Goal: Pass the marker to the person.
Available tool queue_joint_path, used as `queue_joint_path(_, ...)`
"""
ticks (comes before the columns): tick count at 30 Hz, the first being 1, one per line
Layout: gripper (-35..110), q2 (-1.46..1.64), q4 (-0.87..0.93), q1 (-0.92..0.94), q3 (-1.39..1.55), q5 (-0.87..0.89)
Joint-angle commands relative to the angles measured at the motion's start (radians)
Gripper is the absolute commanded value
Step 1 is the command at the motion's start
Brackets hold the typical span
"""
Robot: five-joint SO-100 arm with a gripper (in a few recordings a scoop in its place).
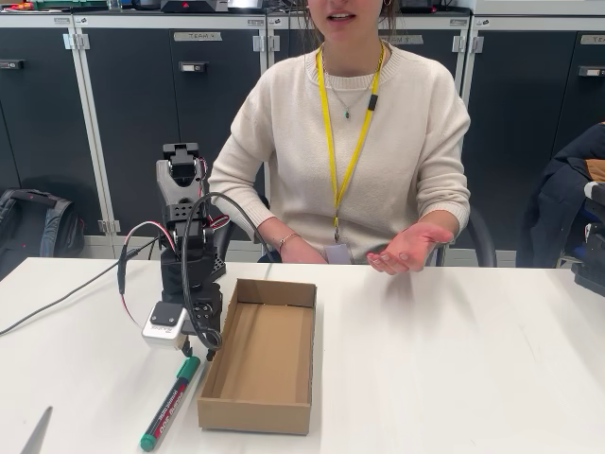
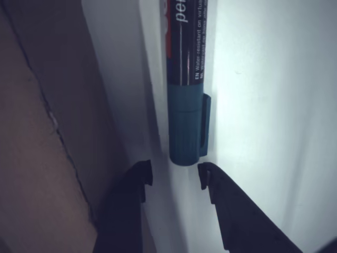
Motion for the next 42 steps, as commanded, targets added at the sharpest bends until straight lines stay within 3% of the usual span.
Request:
queue_joint_path(1,22,0.005,0.012,-0.035,-0.080,0.020)
queue_joint_path(18,23,-0.089,-0.089,-0.014,-0.137,0.018)
queue_joint_path(29,24,-0.092,-0.066,-0.129,-0.158,0.094)
queue_joint_path(42,25,-0.160,-0.071,-0.138,-0.241,0.097)
